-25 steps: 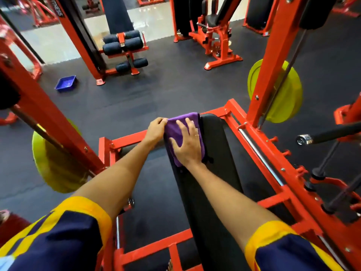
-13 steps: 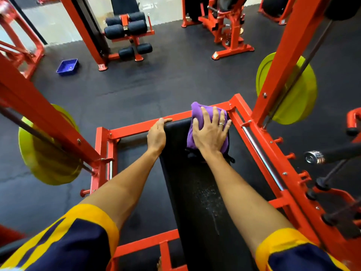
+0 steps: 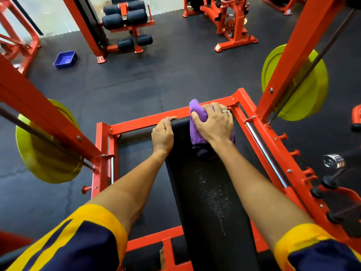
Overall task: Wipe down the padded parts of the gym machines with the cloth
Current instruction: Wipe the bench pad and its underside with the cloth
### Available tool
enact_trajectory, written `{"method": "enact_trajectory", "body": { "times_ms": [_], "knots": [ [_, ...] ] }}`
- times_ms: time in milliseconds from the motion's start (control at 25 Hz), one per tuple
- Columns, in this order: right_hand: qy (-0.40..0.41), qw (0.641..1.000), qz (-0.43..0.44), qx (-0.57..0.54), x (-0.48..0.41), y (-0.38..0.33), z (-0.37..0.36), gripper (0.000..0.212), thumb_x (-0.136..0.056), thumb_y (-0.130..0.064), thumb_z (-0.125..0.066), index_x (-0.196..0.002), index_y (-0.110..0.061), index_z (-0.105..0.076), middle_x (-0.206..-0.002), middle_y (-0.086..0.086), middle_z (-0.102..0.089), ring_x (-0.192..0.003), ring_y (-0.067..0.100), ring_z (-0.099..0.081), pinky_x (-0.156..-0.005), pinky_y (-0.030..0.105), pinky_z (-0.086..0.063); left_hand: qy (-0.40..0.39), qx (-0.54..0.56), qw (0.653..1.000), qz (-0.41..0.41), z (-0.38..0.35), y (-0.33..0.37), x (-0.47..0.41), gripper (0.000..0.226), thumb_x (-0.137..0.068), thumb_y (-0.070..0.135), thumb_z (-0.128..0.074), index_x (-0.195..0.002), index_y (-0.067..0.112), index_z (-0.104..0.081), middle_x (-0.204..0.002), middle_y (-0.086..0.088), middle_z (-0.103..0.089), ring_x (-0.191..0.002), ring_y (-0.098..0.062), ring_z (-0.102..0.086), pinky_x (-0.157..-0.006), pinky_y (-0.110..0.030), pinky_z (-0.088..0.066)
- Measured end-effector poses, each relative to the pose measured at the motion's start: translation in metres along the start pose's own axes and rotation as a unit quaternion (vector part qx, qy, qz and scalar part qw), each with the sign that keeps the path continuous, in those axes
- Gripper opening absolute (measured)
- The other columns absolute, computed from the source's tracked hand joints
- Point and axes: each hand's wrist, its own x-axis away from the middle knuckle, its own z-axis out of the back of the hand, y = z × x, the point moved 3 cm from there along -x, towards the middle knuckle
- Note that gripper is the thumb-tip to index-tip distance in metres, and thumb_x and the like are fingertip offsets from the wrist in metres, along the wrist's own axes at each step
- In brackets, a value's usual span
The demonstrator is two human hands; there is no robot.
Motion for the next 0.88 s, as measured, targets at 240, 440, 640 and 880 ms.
{"method": "enact_trajectory", "body": {
  "times_ms": [240, 440, 640, 880],
  "knots": [
    [-0.065, 0.986, 0.154, 0.016, 0.007, -0.065, -0.011, 0.044, -0.087, -0.054, -0.045, -0.1, -0.024, -0.074, -0.103, 0.001, -0.072, -0.103, 0.029, -0.065, -0.118, 0.054, -0.027, -0.014, 0.003, 0.999, 0.029, -0.002, -0.008, -0.002, 0.038, -0.107, 0.031, -0.038, -0.102, 0.012, -0.07, -0.102, -0.014, -0.073, -0.094, -0.039, -0.064, -0.074, -0.04, -0.04],
    [-0.165, 0.983, 0.004, 0.086, -0.04, 0.007, 0.012, 0.047, -0.087, -0.053, -0.036, -0.101, -0.024, -0.07, -0.113, 0.004, -0.071, -0.11, 0.032, -0.063, -0.113, 0.051, -0.028, -0.008, 0.014, 0.999, -0.042, 0.001, -0.001, 0.0, 0.039, -0.106, 0.024, -0.035, -0.117, 0.02, -0.073, -0.117, -0.002, -0.073, -0.106, -0.022, -0.066, -0.09, -0.03, -0.047],
    [-0.136, 0.986, 0.042, 0.088, -0.016, -0.06, -0.01, 0.045, -0.089, -0.046, -0.038, -0.096, -0.019, -0.074, -0.106, 0.005, -0.073, -0.104, 0.031, -0.062, -0.109, 0.046, -0.031, -0.016, 0.016, 0.999, -0.023, 0.0, -0.001, -0.001, 0.041, -0.104, 0.03, -0.035, -0.113, 0.017, -0.073, -0.112, -0.007, -0.074, -0.102, -0.03, -0.066, -0.083, -0.036, -0.044],
    [-0.147, 0.984, 0.062, 0.08, -0.029, -0.026, 0.011, 0.056, -0.083, -0.055, -0.028, -0.1, -0.021, -0.07, -0.105, 0.006, -0.072, -0.103, 0.032, -0.064, -0.096, 0.044, -0.039, -0.025, 0.031, 0.998, -0.037, 0.003, 0.003, 0.001, 0.036, -0.108, 0.023, -0.038, -0.12, 0.019, -0.072, -0.118, -0.005, -0.073, -0.106, -0.027, -0.067, -0.088, -0.035, -0.047]
  ]
}}
